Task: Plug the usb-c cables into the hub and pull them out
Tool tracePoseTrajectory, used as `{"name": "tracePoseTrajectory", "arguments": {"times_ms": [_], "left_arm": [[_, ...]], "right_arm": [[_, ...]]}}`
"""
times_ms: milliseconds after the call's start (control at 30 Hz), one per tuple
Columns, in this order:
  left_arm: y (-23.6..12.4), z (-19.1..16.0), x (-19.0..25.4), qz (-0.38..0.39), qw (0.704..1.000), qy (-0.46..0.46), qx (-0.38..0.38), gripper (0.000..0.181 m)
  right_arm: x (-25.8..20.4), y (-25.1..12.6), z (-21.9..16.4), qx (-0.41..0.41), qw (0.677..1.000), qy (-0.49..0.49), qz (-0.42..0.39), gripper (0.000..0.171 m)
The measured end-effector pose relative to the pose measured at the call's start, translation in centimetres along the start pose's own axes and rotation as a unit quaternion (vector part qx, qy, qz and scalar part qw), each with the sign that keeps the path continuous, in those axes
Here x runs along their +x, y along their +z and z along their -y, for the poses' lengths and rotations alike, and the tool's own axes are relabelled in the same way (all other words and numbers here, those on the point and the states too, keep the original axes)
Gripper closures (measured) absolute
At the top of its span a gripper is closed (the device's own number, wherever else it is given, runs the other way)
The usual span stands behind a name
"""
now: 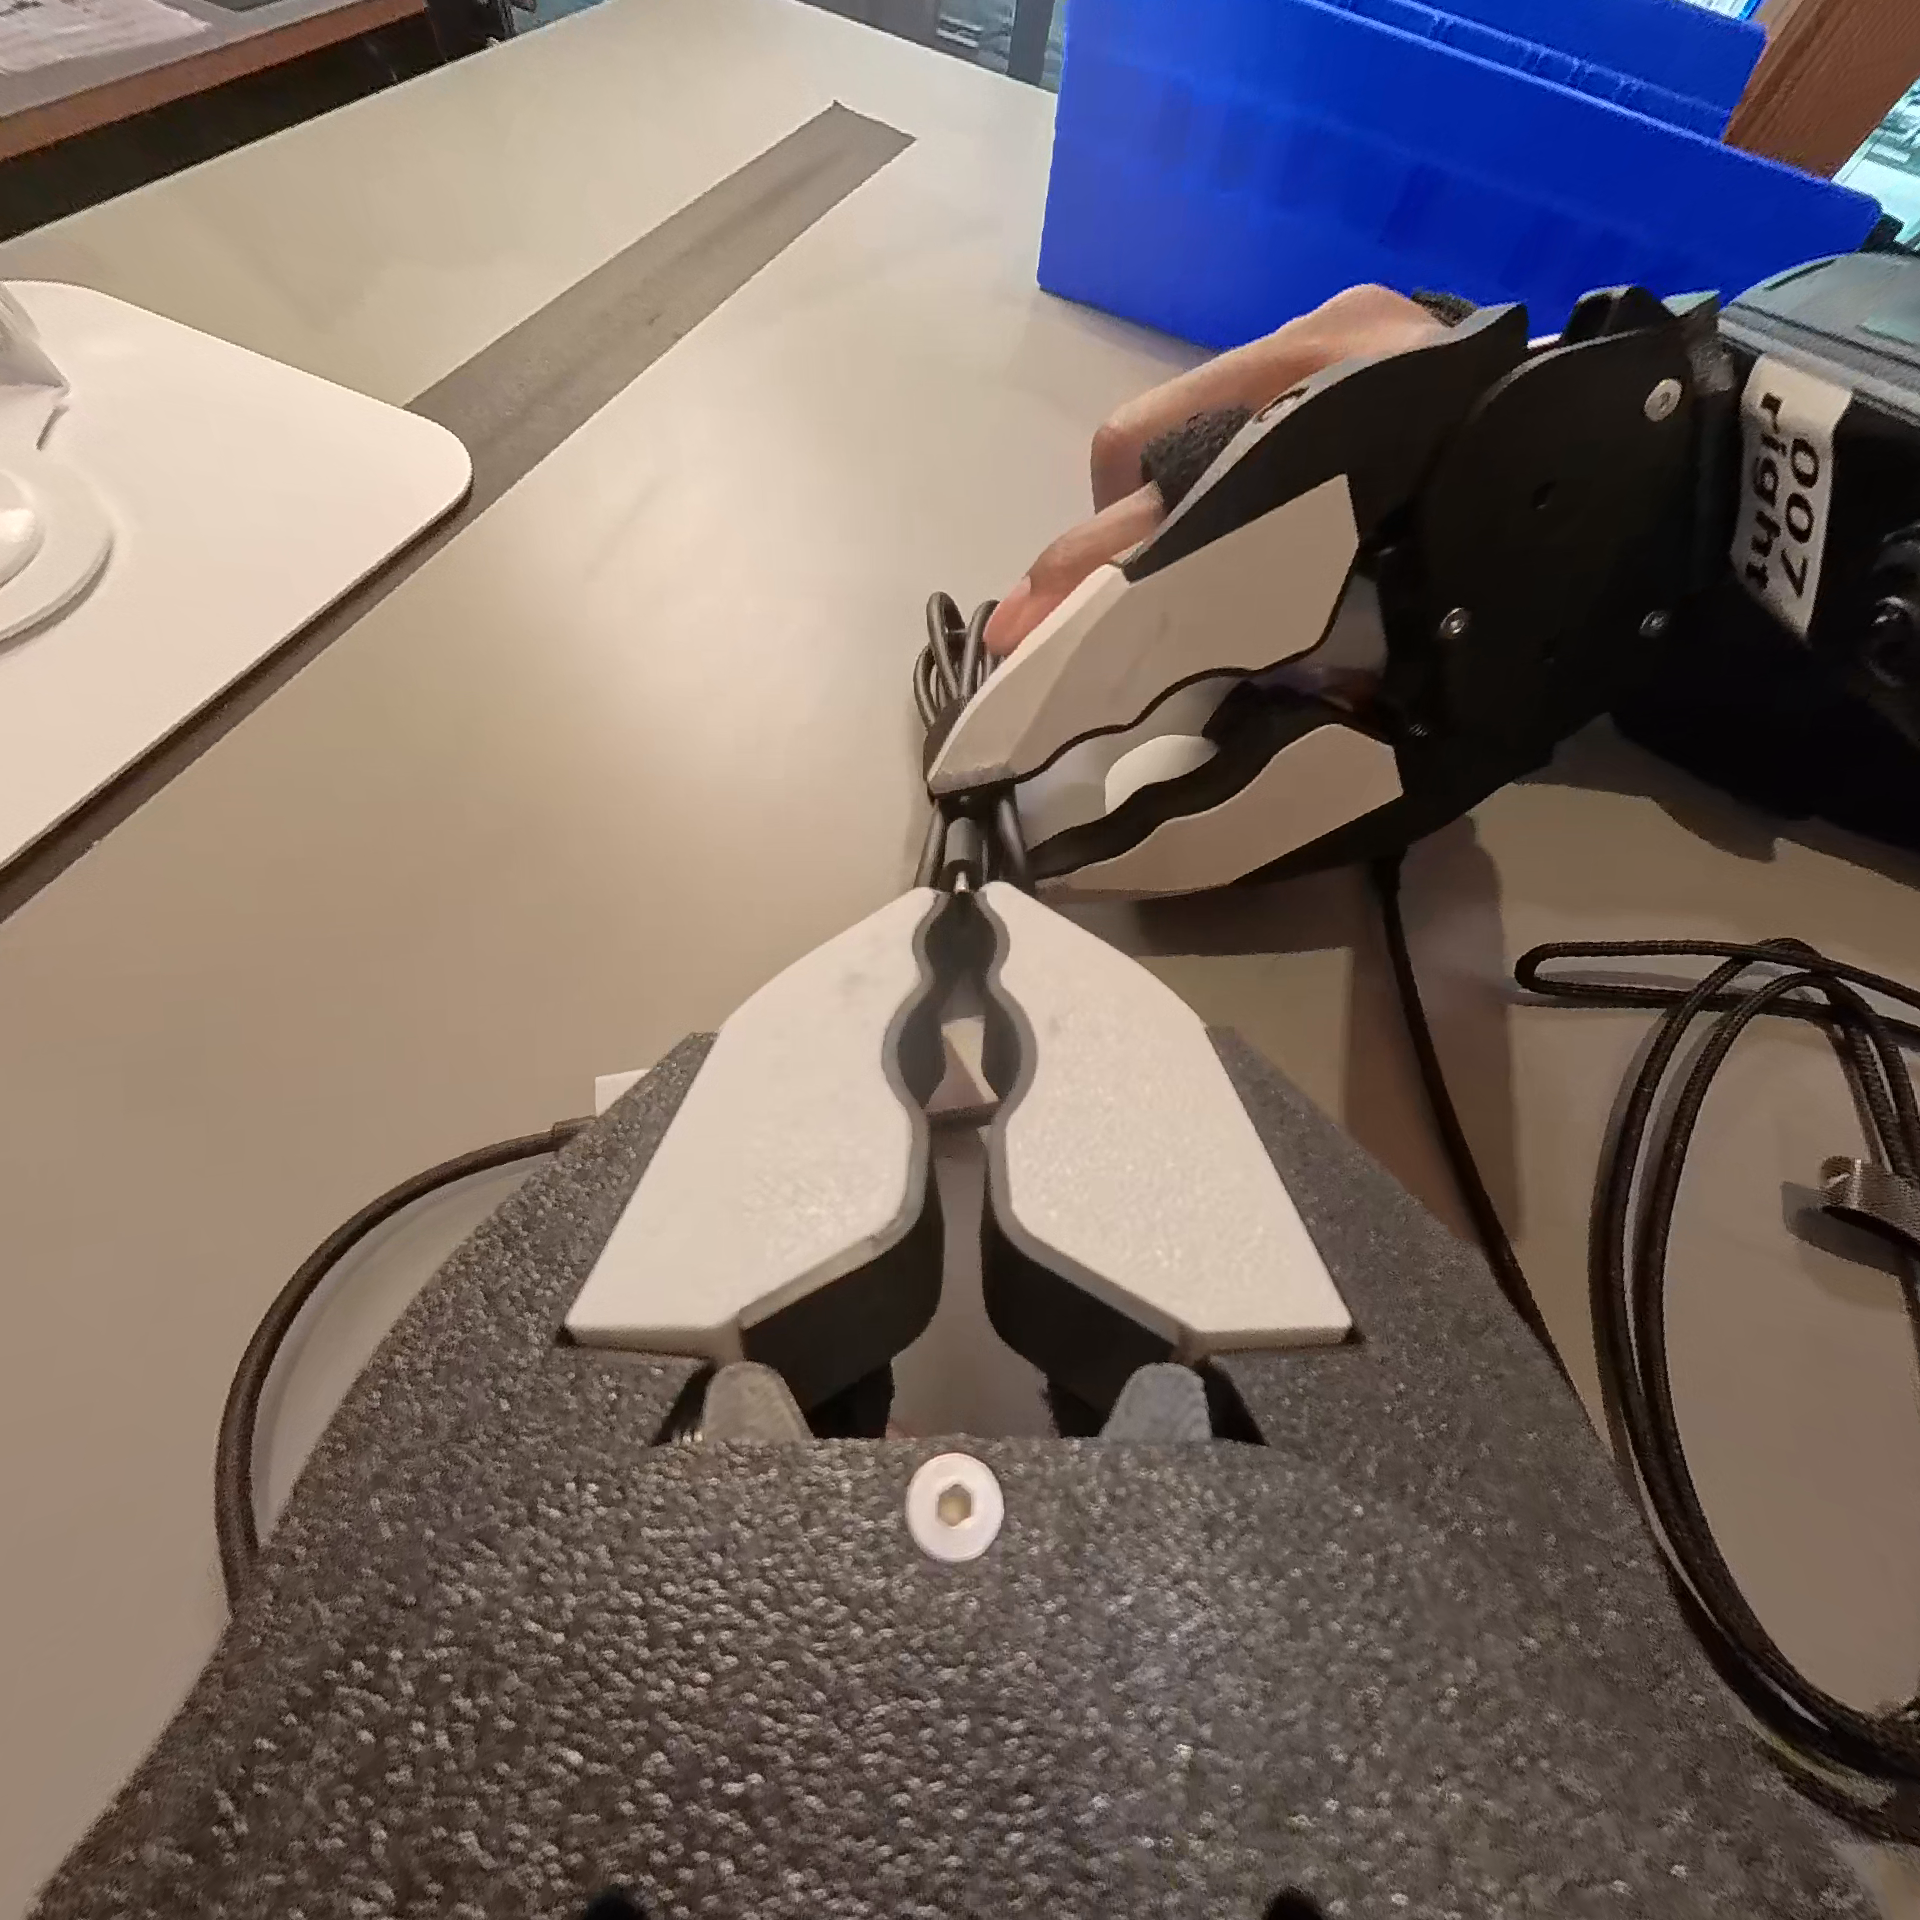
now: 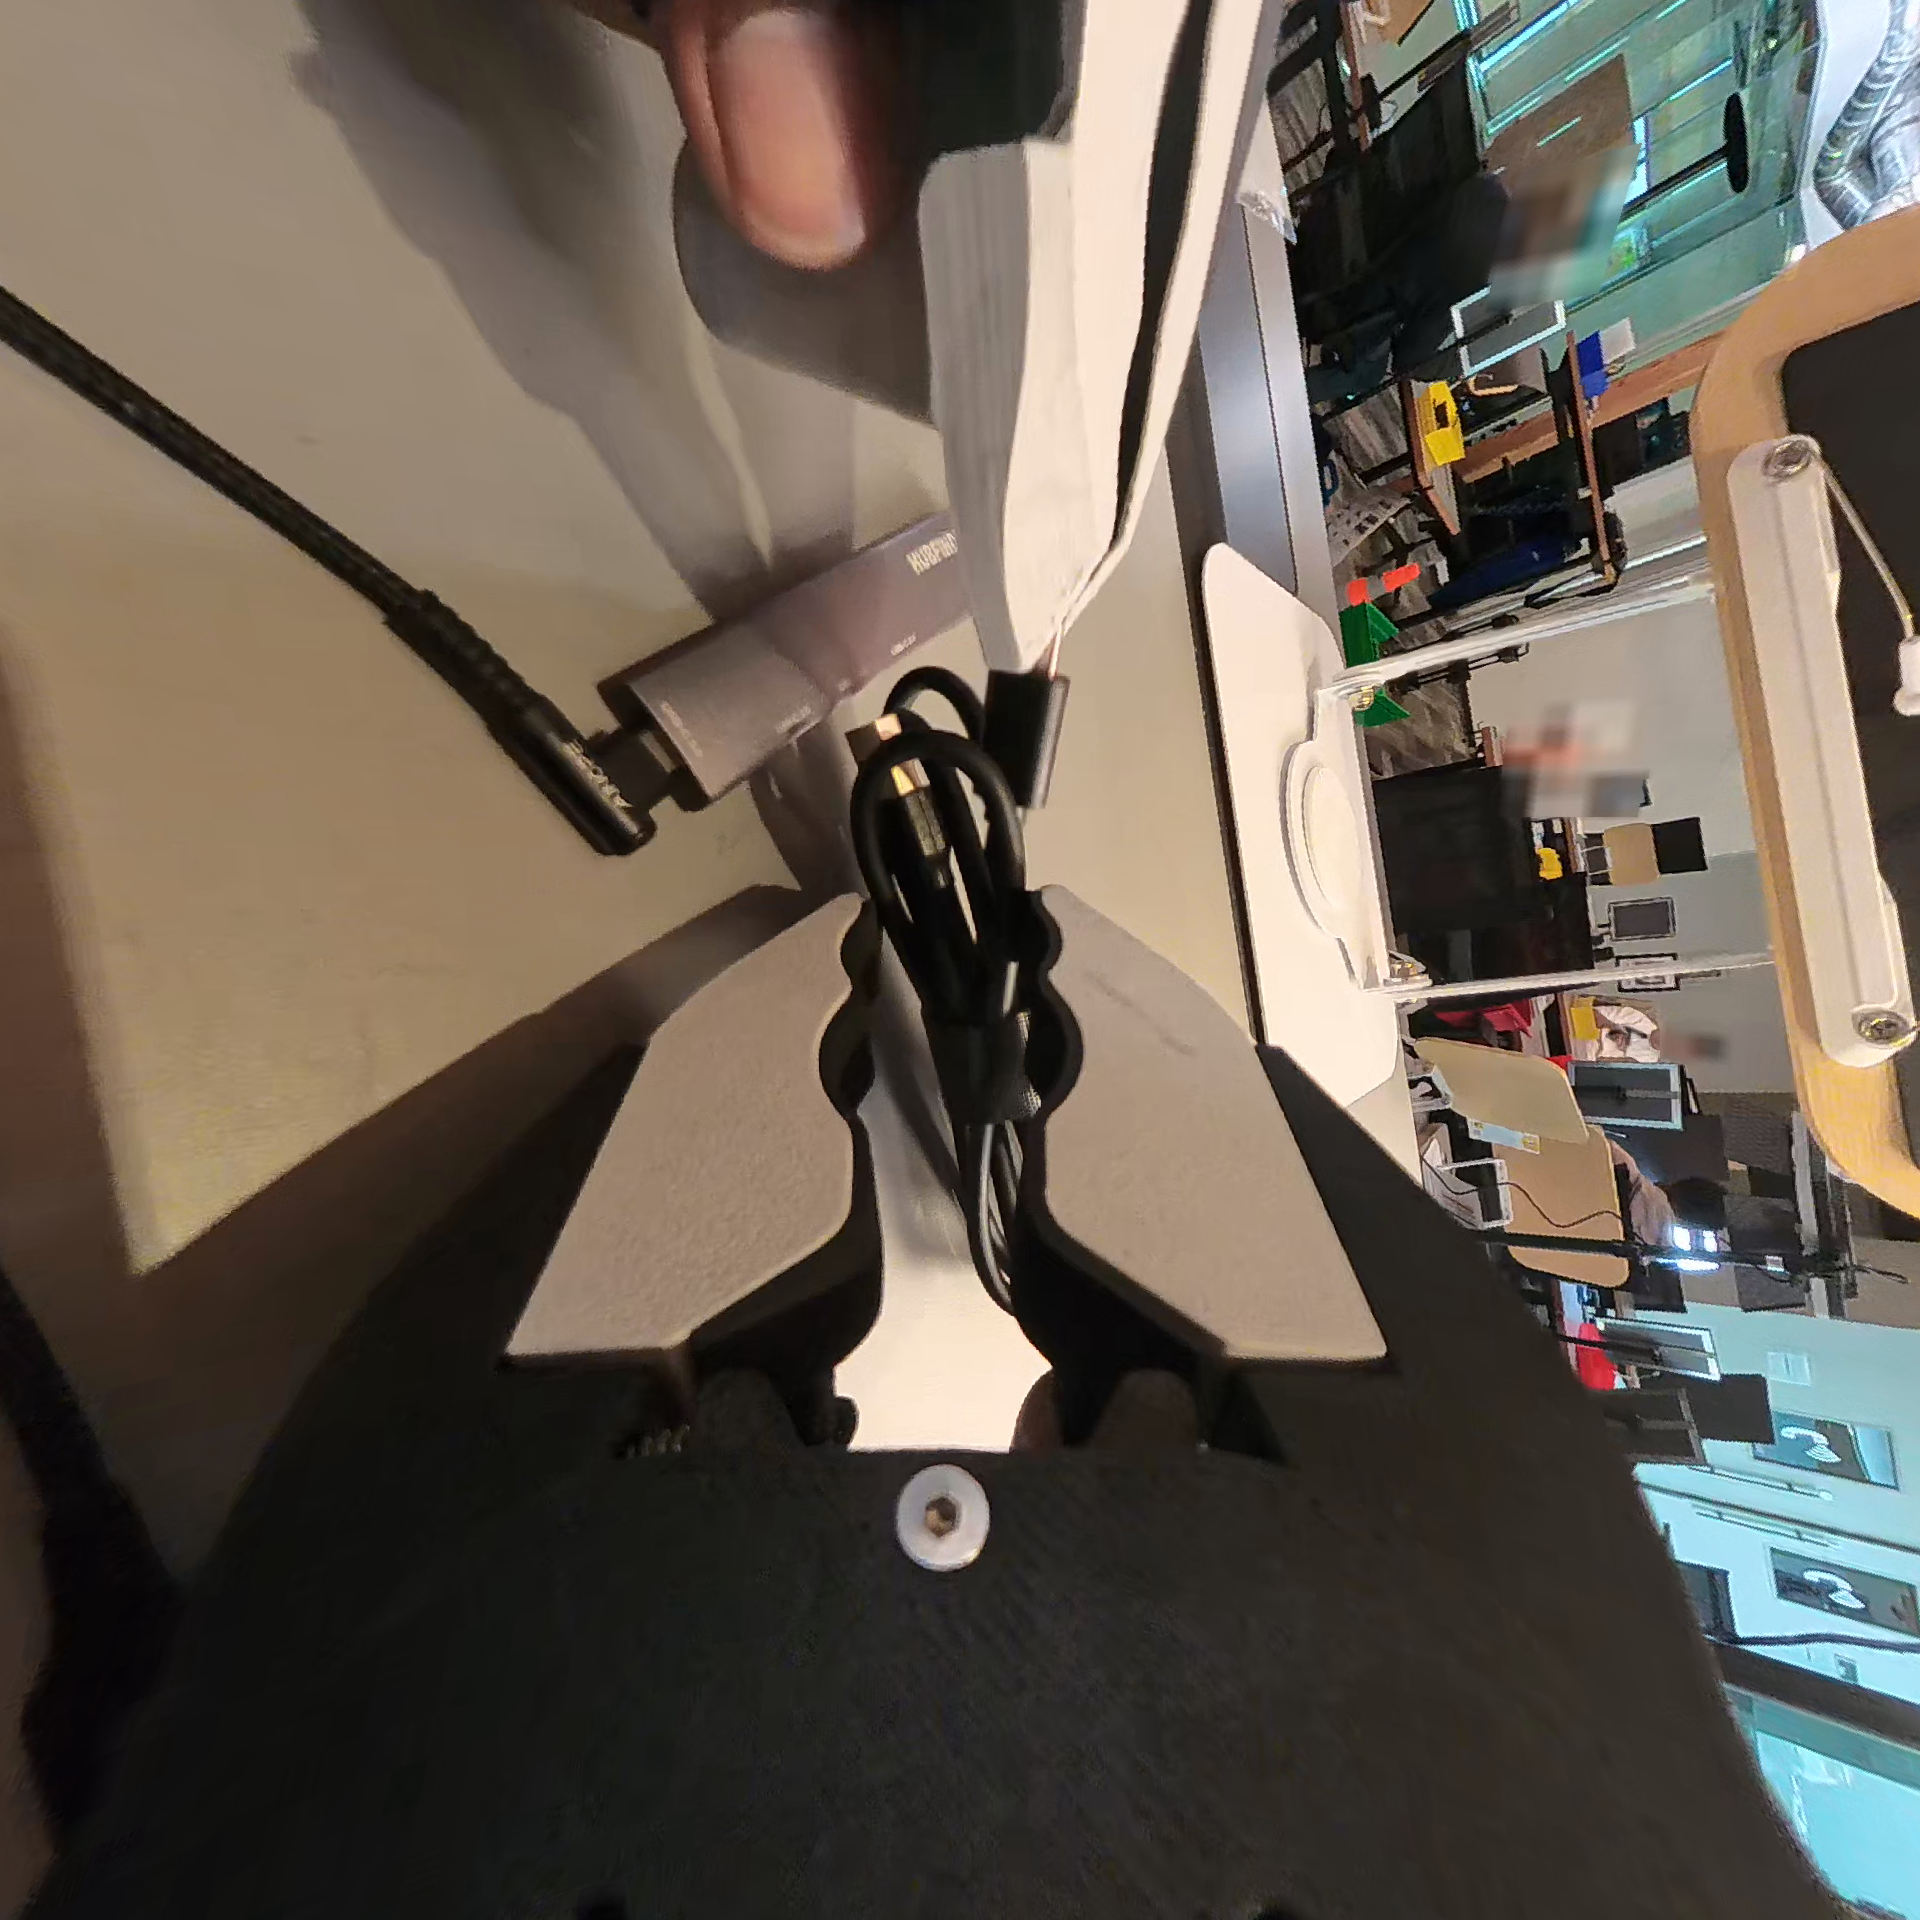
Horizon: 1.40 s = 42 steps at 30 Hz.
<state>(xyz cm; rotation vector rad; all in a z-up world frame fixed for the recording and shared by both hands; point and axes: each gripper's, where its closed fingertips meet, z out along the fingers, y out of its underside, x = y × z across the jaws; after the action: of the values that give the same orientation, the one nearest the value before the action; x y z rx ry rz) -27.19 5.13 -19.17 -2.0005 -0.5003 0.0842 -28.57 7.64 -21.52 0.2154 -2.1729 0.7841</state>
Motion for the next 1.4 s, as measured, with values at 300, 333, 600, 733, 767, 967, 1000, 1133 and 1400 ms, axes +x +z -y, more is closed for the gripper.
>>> {"name": "tracePoseTrajectory", "arguments": {"times_ms": [300, 333, 600, 733, 767, 967, 1000, 1133, 1400], "left_arm": [[-1.2, -0.3, -0.5, -0.013, 1.0, -0.007, 0.007, 0.179], [-1.1, -0.3, -0.3, -0.014, 1.0, 0.0, 0.006, 0.179], [-1.0, 0.1, 0.8, -0.036, 0.999, 0.031, 0.016, 0.179], [-1.0, 0.2, 1.2, -0.044, 0.998, 0.047, 0.023, 0.179], [-1.0, 0.2, 1.2, -0.043, 0.998, 0.046, 0.024, 0.179], [-1.1, 0.5, 1.0, -0.032, 0.998, 0.05, 0.036, 0.172], [-1.1, 0.5, 1.0, -0.031, 0.998, 0.051, 0.036, 0.171], [-1.2, 0.6, 1.3, -0.037, 0.997, 0.059, 0.038, 0.168], [-0.4, 0.3, 1.8, -0.031, 0.995, 0.087, 0.022, 0.171]], "right_arm": [[0.4, -0.2, -0.3, 0.003, 1.0, 0.01, -0.005, 0.151], [0.3, -0.1, -0.3, 0.0, 1.0, 0.007, -0.005, 0.151], [0.1, 0.2, -0.3, -0.011, 1.0, 0.013, -0.003, 0.141], [-0.2, 0.4, -0.1, -0.015, 1.0, 0.004, -0.001, 0.147], [-0.1, 0.4, -0.1, -0.016, 1.0, 0.004, -0.002, 0.147], [-0.3, 0.4, 0.0, -0.006, 1.0, -0.005, -0.004, 0.148], [-0.3, 0.3, 0.0, -0.005, 1.0, -0.009, -0.006, 0.148], [0.0, 0.3, 0.2, 0.0, 1.0, -0.007, -0.014, 0.148], [-0.2, 0.2, 0.7, 0.008, 1.0, -0.019, -0.016, 0.148]]}}
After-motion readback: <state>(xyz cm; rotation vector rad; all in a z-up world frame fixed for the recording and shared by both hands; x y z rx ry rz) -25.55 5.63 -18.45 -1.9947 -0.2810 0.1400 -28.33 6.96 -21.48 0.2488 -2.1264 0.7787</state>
